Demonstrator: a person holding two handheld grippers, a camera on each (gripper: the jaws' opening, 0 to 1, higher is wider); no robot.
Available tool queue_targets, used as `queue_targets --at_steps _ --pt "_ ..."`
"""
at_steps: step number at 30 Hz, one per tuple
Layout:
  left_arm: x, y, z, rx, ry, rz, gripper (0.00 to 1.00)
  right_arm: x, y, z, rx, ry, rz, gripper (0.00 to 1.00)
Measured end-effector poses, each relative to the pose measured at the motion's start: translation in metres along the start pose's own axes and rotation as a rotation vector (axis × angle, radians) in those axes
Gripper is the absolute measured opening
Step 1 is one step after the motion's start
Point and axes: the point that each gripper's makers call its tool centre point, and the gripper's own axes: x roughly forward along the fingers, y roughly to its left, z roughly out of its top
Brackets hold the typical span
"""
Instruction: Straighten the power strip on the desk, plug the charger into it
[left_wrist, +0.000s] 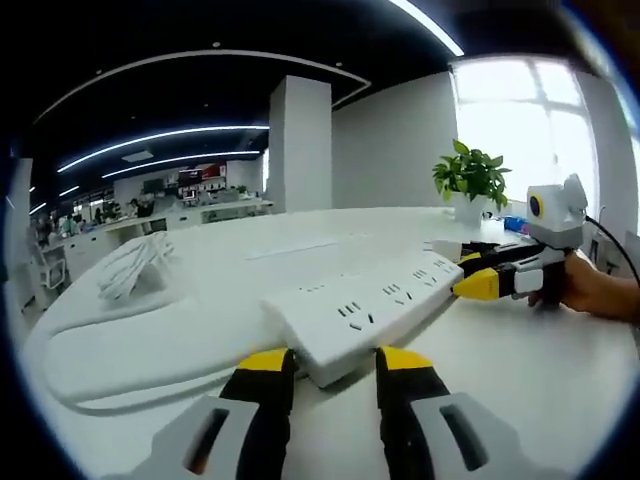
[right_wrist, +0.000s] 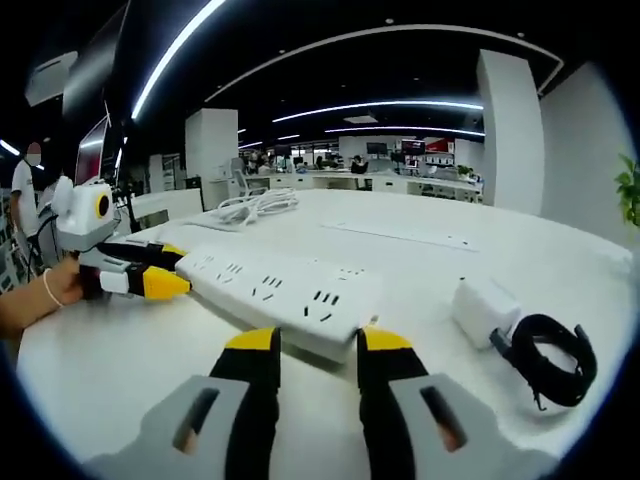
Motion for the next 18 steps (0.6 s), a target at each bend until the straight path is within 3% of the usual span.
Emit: queue_targets --at_steps 18 --pt "0.0035 -0.0022 0.0014 0.015 0.007 -0.026 0.32 -0.0055 0.0032 -0.0012 0.002 0.011 -0.037 0.31"
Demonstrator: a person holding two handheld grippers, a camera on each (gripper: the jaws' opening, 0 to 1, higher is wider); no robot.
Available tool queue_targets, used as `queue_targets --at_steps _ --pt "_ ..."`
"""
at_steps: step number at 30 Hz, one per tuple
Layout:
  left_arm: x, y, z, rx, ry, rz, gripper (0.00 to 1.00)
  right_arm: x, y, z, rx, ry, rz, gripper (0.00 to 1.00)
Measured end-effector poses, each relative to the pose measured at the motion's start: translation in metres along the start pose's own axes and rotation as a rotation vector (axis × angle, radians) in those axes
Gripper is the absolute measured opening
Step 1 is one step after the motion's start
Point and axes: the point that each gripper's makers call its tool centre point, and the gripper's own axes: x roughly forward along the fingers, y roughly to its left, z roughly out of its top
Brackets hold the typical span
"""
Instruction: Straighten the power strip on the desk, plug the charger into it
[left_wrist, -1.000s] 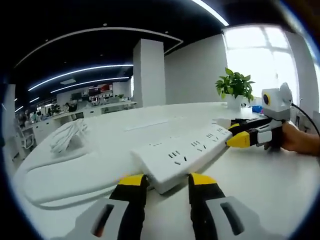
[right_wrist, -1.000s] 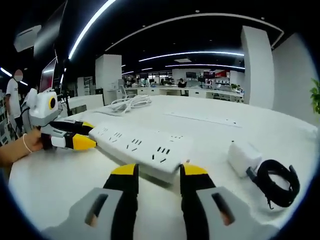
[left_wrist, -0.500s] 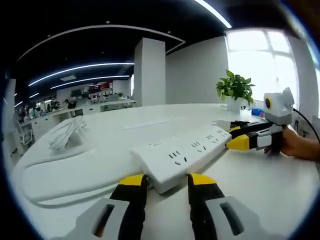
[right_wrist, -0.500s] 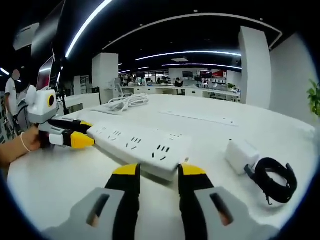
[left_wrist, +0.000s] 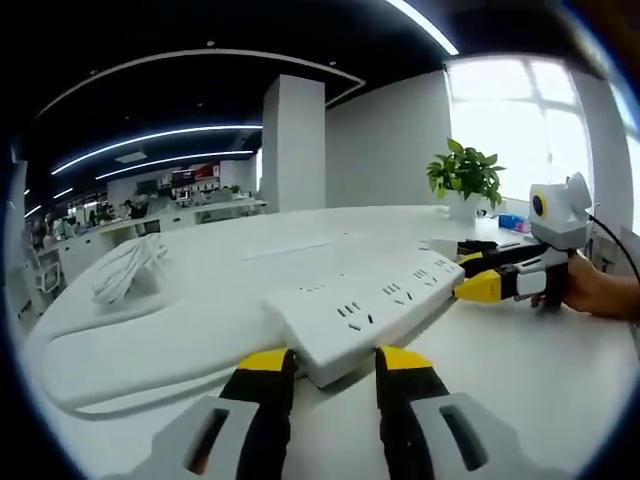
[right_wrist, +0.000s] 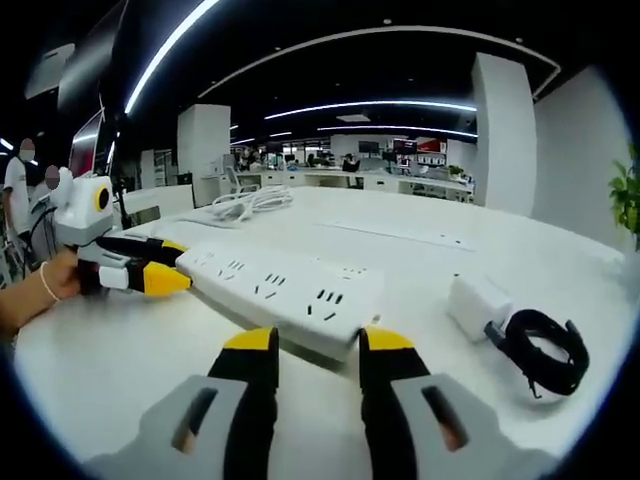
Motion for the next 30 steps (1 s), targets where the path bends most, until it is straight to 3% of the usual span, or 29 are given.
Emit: queue_targets --at_steps 30 --pt "0.000 -0.006 -0.001 0.017 -0.002 -0.006 0.33 -0.012 -0.001 -0.005 -0.017 0.016 -0.021 0.30"
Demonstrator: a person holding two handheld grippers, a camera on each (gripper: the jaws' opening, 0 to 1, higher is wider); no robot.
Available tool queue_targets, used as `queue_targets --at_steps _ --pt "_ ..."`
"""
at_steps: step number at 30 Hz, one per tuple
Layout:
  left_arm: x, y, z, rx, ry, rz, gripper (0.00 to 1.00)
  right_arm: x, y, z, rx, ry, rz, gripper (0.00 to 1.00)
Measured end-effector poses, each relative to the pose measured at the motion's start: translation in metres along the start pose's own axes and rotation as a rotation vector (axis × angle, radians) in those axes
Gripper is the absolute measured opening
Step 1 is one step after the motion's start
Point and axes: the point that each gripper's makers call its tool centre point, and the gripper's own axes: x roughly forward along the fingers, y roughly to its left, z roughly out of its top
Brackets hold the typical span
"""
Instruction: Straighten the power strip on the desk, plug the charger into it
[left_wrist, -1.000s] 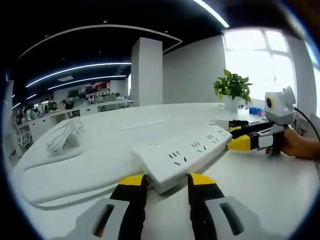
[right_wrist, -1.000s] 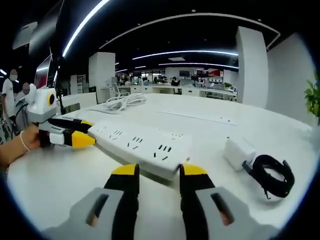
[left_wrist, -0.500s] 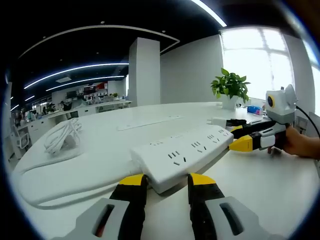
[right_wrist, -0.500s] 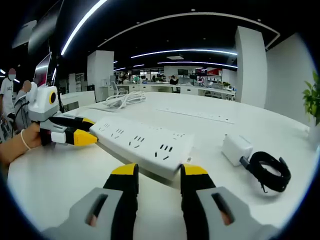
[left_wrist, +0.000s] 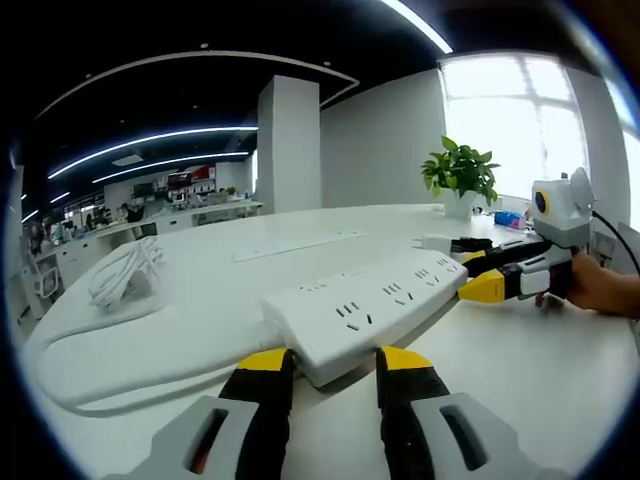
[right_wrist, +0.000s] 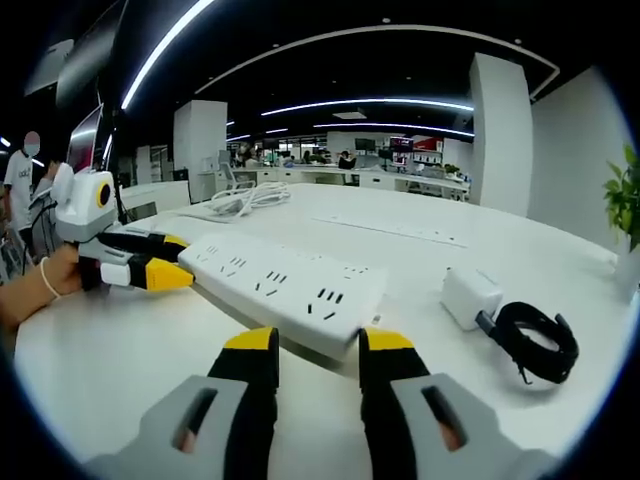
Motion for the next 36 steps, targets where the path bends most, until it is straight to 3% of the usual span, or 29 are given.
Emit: queue_targets --at_steps 7,10,15,16,25,27,29,31,32,34,35,36 --pt "0.002 0.001 -0.001 0.059 0.000 0.005 0.33 0.002 -0.006 0.002 -0.004 -0.007 0.018 0.29" --pt "-0.004 0.001 0.007 0.108 -0.044 0.012 0.32 0.001 -0.006 0.008 -0.040 -0.029 0.022 0.30" --pt "-0.011 0.004 0.021 0.113 -0.106 0.027 0.32 -0.004 -0.007 0.021 -0.093 -0.077 0.014 0.33" --pt "-0.013 0.008 0.028 0.115 -0.146 0.048 0.32 -0.005 -0.007 0.023 -0.095 -0.084 0.017 0.34" --pt "-0.024 0.027 0.046 -0.049 -0.246 0.065 0.27 -0.010 -0.010 0.031 -0.081 -0.115 0.020 0.42" --pt "-0.024 0.031 0.042 -0.109 -0.237 0.063 0.23 -0.010 -0.012 0.033 -0.071 -0.125 0.015 0.50" --pt "-0.023 0.024 0.042 -0.217 -0.252 -0.005 0.24 -0.011 -0.014 0.035 -0.071 -0.132 0.005 0.58" --pt "-0.024 0.017 0.040 -0.258 -0.254 -0.080 0.26 -0.011 -0.016 0.036 -0.064 -0.136 0.000 0.63" --pt "-0.024 0.017 0.040 -0.281 -0.257 -0.087 0.26 -0.012 -0.017 0.038 -0.056 -0.147 -0.001 0.65" --pt "-0.024 0.017 0.038 -0.245 -0.250 -0.062 0.28 -0.013 -0.016 0.042 -0.043 -0.171 0.011 0.72" --pt "-0.023 0.016 0.037 -0.167 -0.236 -0.041 0.28 -0.013 -0.015 0.046 -0.030 -0.187 0.033 0.76" --pt "-0.023 0.014 0.037 -0.143 -0.234 -0.034 0.30 -0.013 -0.013 0.048 -0.029 -0.202 0.047 0.83"
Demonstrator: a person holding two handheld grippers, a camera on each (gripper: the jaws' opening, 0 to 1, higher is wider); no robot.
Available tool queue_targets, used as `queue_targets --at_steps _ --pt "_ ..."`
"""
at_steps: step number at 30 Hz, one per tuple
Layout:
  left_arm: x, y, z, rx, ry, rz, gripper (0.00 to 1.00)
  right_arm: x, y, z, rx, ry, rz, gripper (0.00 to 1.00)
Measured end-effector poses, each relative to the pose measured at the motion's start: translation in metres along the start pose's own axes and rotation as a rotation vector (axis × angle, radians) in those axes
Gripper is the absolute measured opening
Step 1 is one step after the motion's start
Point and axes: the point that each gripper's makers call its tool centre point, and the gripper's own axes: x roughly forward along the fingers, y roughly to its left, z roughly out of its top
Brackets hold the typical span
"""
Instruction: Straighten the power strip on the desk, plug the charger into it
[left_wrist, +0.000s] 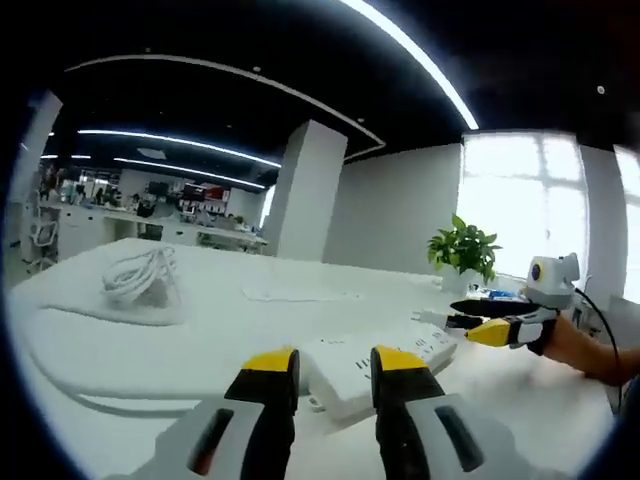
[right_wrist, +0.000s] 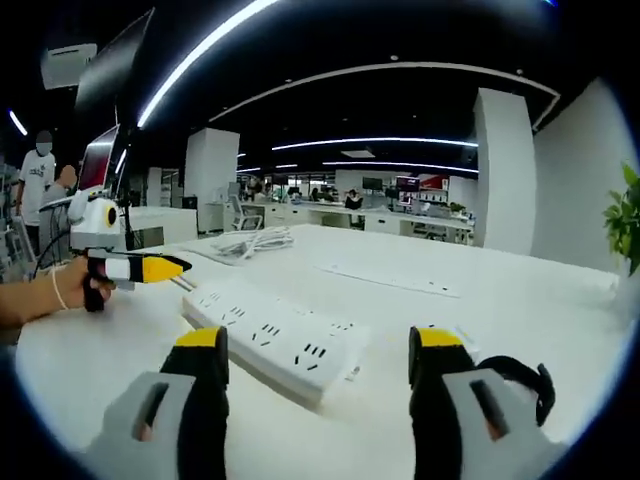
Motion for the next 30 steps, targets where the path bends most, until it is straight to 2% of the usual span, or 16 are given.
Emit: queue_targets --at_steps 3,6,10,13,15,16,21,25,30 --pt "0.002 -0.003 0.001 0.038 0.003 -0.023 0.35 0.000 0.004 0.007 0.000 -0.039 0.039 0.99" --pt "0.004 -0.011 0.001 0.050 0.000 -0.051 0.38 -0.004 0.007 0.010 -0.027 -0.051 0.072 1.00" --pt "0.005 -0.013 -0.002 0.084 0.014 -0.050 0.39 -0.011 0.001 0.019 -0.065 -0.083 0.070 1.00" --pt "0.007 -0.014 -0.001 0.066 0.006 -0.063 0.39 -0.016 -0.004 0.026 -0.057 -0.101 0.079 1.00" --pt "0.007 -0.014 0.000 0.059 0.001 -0.063 0.39 -0.018 -0.005 0.035 -0.046 -0.140 0.101 1.00" --pt "0.007 -0.013 0.000 0.059 0.001 -0.061 0.39 -0.018 -0.008 0.042 -0.061 -0.179 0.108 1.00" --pt "0.008 -0.016 0.000 0.079 -0.018 -0.077 0.39 -0.022 -0.021 0.045 -0.048 -0.194 0.136 1.00" --pt "0.009 -0.014 0.003 0.097 -0.027 -0.071 0.39 -0.028 -0.037 0.055 -0.039 -0.236 0.147 1.00" --pt "0.008 -0.014 0.003 0.153 -0.023 -0.052 0.39 -0.030 -0.064 0.057 -0.010 -0.228 0.124 1.00"
